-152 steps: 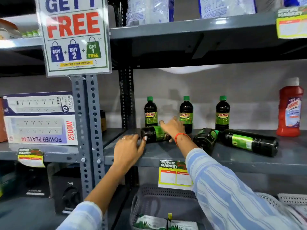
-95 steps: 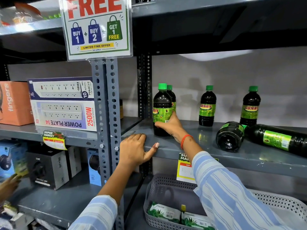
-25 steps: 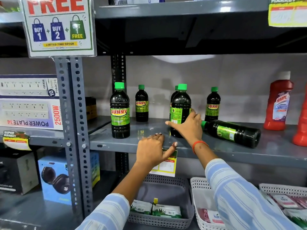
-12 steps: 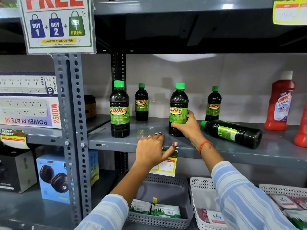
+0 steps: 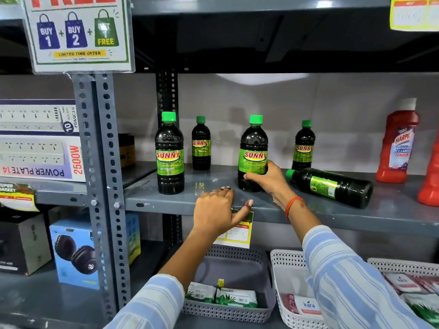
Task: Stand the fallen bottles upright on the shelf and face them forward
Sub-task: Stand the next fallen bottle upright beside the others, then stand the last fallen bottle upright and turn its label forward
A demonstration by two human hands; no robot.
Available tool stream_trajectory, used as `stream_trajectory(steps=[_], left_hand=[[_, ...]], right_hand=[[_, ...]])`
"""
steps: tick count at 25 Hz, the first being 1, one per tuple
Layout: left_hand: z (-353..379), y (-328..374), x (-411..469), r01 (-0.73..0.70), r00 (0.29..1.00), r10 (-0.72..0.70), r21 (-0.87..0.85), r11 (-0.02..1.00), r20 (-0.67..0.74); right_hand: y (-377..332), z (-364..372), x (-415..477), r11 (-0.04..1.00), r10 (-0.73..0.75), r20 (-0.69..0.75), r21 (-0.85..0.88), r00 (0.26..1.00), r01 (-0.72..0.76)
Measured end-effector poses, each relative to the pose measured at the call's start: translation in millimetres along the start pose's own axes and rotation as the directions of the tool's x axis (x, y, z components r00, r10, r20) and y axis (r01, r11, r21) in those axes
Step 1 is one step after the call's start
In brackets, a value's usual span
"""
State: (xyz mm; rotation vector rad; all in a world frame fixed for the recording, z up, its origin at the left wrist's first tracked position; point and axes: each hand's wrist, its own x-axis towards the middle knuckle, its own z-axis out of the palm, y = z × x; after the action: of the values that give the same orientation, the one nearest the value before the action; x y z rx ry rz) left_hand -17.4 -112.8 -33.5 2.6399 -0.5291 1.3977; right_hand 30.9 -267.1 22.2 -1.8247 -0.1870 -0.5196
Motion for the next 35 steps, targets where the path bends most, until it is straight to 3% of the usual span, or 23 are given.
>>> stream_trajectory(steps=[4,7,10,13,15,16,18,20,22,24,27,29,30,32,33,35], left_hand=[[5,-1,-3,0.038,0.999,-0.038,-0.017,0.999,0.002],[5,-2,0,0.024,0.997,-0.029,-0.079,0.997,-0.070],[4,5,-2,0.028,0.994,-0.032,-0.035,0.999,-0.108],[7,22,-2,-0.007,0.994,0.006,-0.010,1.000,-0.109],[10,43,3,-0.049,0.994,0.047,-0.022,0.999,-0.098],[11,54,7,-0.061,0.995,0.056,-0.046,0.997,-0.085],[12,78,14,-0.094,0.995,0.090,-0.098,0.991,-0.042],[14,98,21,-0.129,0.991,0.134,-0.136,0.982,0.030],[16,113,29,-0.097,0.982,0.120,-0.154,0.983,0.146],[16,121,34,-0.034,0.980,0.060,-0.135,0.990,0.192],[11,125,34,-0.037,0.987,0.052,-0.094,0.995,0.155],[10,125,32,-0.046,0.989,0.059,-0.094,0.995,0.139],[10,125,31,-0.049,0.988,0.061,-0.089,0.995,0.139],[9,126,32,-0.054,0.987,0.065,-0.080,0.995,0.148],[9,126,33,-0.057,0.986,0.067,-0.075,0.996,0.151],[9,126,32,-0.057,0.986,0.067,-0.068,0.996,0.152]], right_hand=[[-4,-2,-14,0.999,-0.038,0.130,0.043,0.991,0.033],[-9,-3,-27,0.996,-0.080,0.160,0.049,0.984,0.074],[-18,-5,-37,0.995,-0.070,0.207,0.090,0.976,0.052],[-23,-15,-45,0.996,-0.092,0.041,0.021,0.995,0.092],[-24,-38,-47,0.958,-0.246,-0.151,-0.186,0.958,0.217],[-23,-54,-45,0.895,-0.329,-0.191,-0.374,0.925,0.242],[-18,-96,-38,0.635,-0.369,-0.161,-0.763,0.915,0.122],[-13,-130,-33,0.350,-0.171,-0.141,-0.934,0.975,-0.074],[-7,-146,-35,0.240,0.041,-0.164,-0.956,0.986,-0.169],[1,-150,-35,0.277,0.024,-0.163,-0.947,0.986,-0.164],[12,-149,-35,0.350,-0.134,-0.195,-0.927,0.972,-0.138],[19,-147,-32,0.465,-0.225,-0.259,-0.876,0.939,-0.130],[21,-146,-30,0.578,-0.241,-0.303,-0.808,0.922,-0.114],[24,-143,-24,0.857,-0.156,-0.368,-0.511,0.917,-0.059],[26,-143,-21,0.936,-0.080,-0.338,-0.349,0.938,-0.045],[29,-144,-18,0.983,0.026,-0.214,-0.172,0.976,-0.063]])
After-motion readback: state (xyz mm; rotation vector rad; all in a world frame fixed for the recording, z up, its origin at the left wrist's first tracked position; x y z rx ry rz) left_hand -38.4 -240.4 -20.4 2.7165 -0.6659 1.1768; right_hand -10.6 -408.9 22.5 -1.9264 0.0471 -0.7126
